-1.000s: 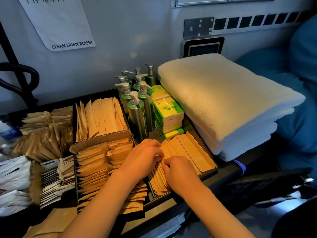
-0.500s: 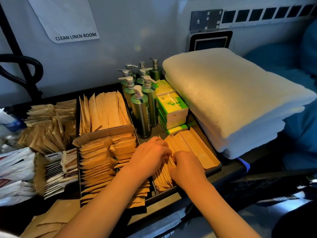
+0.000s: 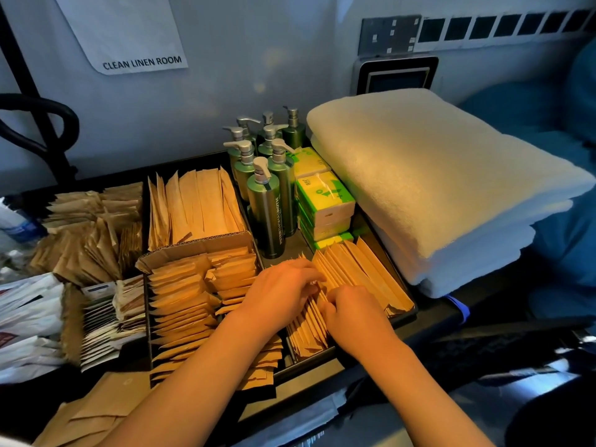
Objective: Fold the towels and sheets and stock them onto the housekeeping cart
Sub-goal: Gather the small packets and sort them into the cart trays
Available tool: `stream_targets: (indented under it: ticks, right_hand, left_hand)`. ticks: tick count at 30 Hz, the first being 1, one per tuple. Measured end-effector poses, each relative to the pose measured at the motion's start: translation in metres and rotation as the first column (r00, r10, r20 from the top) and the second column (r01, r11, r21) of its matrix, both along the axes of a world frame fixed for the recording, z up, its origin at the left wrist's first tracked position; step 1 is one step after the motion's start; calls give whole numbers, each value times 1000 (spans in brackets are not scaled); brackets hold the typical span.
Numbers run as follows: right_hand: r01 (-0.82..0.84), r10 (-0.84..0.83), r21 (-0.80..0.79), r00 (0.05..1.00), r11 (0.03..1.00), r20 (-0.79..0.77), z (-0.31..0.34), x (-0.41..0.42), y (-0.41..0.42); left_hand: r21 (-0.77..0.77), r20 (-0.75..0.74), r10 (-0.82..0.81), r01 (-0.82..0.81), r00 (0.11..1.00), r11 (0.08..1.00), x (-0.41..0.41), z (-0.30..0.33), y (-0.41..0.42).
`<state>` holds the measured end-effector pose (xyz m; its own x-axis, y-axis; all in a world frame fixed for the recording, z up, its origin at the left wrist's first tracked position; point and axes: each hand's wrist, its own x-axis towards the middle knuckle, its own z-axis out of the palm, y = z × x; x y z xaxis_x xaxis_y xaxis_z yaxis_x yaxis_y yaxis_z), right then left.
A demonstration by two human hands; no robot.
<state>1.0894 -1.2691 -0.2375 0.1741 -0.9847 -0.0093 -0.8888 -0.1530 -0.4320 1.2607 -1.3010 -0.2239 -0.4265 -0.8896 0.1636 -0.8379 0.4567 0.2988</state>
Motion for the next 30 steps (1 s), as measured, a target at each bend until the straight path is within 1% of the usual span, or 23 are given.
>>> stream_targets:
  ticks: [3,4,6,10,15,19,23,27,30]
  right_hand:
    - [4,-6,-72,1000,997,-19,8,0,8]
    - [13,-13,-110,1000,994,-1,12,0,10]
    - [42,-35,-135,998,990,51,23,-2,11]
    - [76,-66,-119,994,990,86,39,-11,4]
    - [45,-21,-105,976,994,215,58,-5,-4]
    - [-40,66,-125,976,991,207,69,25,-2]
    - [-191,216,-160,964,969,158,77,72,9]
    - [-327,355,-161,915,931,192,83,116,24]
    - [-463,485,-163,864,871,139,87,151,38]
  left_hand:
    - [9,45,-25,25,999,1000,1,1,1]
    - [14,53,-35,34,998,999,0,2,1]
    - [38,35,-31,29,999,999,0,8,2]
    - [-2,-102,69,-70,992,998,15,36,5]
    - [-65,-140,191,-201,972,977,58,67,25]
    - [-53,-170,262,-275,950,960,91,71,51]
    - [-86,-200,318,-340,927,937,126,68,84]
    - [-74,-222,404,-428,888,901,164,62,121]
    - [-58,-231,478,-502,847,863,194,57,149]
